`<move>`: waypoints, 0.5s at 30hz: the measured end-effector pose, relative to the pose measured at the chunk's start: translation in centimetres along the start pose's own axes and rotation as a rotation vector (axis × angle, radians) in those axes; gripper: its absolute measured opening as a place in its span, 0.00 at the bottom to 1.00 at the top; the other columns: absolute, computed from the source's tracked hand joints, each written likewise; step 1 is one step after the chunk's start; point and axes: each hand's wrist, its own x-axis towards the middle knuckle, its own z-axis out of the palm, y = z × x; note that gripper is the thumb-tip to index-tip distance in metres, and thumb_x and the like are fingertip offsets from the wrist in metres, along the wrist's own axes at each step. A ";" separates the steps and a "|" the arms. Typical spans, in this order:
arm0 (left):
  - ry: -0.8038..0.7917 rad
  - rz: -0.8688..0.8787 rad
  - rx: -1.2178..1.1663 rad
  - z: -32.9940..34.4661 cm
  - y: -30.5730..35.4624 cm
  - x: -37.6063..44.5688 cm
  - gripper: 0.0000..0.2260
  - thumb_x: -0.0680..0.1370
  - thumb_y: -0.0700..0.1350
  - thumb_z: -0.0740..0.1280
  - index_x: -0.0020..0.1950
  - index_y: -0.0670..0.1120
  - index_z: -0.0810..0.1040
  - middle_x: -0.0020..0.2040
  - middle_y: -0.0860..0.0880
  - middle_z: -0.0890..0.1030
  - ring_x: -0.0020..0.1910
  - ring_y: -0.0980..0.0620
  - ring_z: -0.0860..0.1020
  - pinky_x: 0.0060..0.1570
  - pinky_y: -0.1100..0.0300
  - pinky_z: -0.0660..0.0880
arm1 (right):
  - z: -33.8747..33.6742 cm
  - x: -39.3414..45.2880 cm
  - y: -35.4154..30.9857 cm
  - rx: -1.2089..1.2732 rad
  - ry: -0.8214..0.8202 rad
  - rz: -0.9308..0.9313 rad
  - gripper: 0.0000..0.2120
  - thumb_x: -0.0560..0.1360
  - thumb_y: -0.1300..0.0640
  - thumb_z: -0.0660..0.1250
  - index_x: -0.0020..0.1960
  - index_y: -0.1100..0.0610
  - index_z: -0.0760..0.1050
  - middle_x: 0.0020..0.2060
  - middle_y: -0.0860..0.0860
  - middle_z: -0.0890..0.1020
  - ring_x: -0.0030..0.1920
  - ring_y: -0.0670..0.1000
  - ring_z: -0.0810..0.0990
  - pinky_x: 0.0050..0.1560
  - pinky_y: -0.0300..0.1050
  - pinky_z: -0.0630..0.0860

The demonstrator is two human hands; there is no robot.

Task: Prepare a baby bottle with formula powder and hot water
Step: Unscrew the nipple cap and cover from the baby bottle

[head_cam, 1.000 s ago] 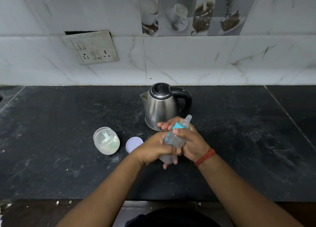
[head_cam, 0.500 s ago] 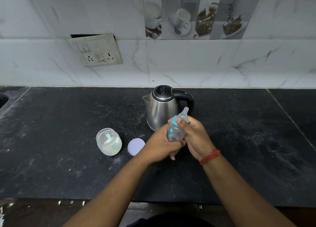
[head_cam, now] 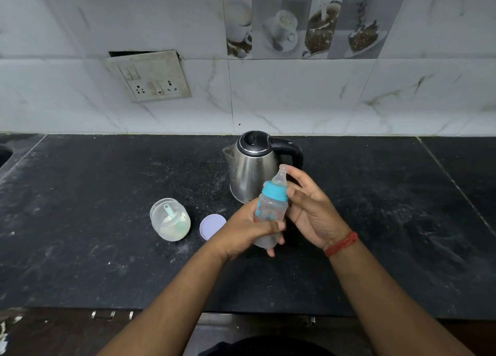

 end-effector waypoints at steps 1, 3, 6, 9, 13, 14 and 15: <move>0.011 -0.004 0.000 -0.1 -0.2 0.1 0.18 0.73 0.46 0.74 0.59 0.44 0.72 0.43 0.41 0.79 0.36 0.47 0.83 0.30 0.55 0.79 | -0.1 -0.1 0.0 0.027 -0.028 0.023 0.41 0.69 0.52 0.79 0.77 0.55 0.63 0.65 0.60 0.79 0.68 0.60 0.77 0.69 0.55 0.74; 0.031 -0.012 0.005 -0.1 -0.5 0.1 0.18 0.73 0.46 0.74 0.59 0.46 0.73 0.44 0.43 0.80 0.40 0.45 0.83 0.31 0.54 0.80 | -0.2 -0.1 0.0 0.025 -0.044 0.063 0.47 0.67 0.50 0.81 0.78 0.54 0.59 0.70 0.59 0.76 0.71 0.59 0.74 0.71 0.57 0.71; 0.047 -0.025 0.023 -0.1 -0.6 0.2 0.16 0.74 0.43 0.73 0.59 0.47 0.74 0.42 0.45 0.80 0.41 0.44 0.83 0.32 0.53 0.80 | 0.2 0.1 0.3 -0.085 0.033 0.043 0.41 0.65 0.52 0.82 0.74 0.53 0.67 0.63 0.54 0.80 0.65 0.56 0.78 0.64 0.51 0.77; 0.059 -0.037 0.029 -0.2 -0.7 0.2 0.16 0.75 0.41 0.72 0.60 0.46 0.73 0.42 0.46 0.80 0.41 0.45 0.83 0.33 0.53 0.81 | -0.1 0.2 0.5 -0.057 0.063 0.026 0.29 0.73 0.63 0.68 0.73 0.55 0.68 0.64 0.60 0.80 0.66 0.61 0.77 0.65 0.56 0.75; 0.077 -0.045 0.040 -0.3 -0.9 0.0 0.17 0.75 0.41 0.72 0.61 0.46 0.73 0.42 0.46 0.80 0.41 0.45 0.82 0.33 0.52 0.81 | -0.3 0.3 0.7 -0.064 0.054 0.048 0.28 0.74 0.62 0.65 0.74 0.55 0.67 0.66 0.58 0.80 0.68 0.60 0.77 0.66 0.59 0.73; 0.080 -0.047 0.045 -0.3 -0.9 0.0 0.17 0.75 0.40 0.72 0.61 0.46 0.73 0.42 0.46 0.80 0.40 0.45 0.82 0.33 0.52 0.81 | -0.1 0.3 0.8 -0.094 0.071 0.041 0.27 0.74 0.61 0.67 0.72 0.54 0.69 0.63 0.56 0.81 0.65 0.57 0.78 0.64 0.55 0.76; 0.081 -0.048 0.048 -0.3 -1.0 0.0 0.17 0.75 0.40 0.72 0.62 0.46 0.73 0.41 0.46 0.80 0.41 0.45 0.82 0.33 0.52 0.81 | 0.0 0.4 0.8 -0.119 0.086 0.033 0.26 0.73 0.60 0.68 0.70 0.54 0.70 0.61 0.55 0.81 0.63 0.55 0.79 0.61 0.52 0.78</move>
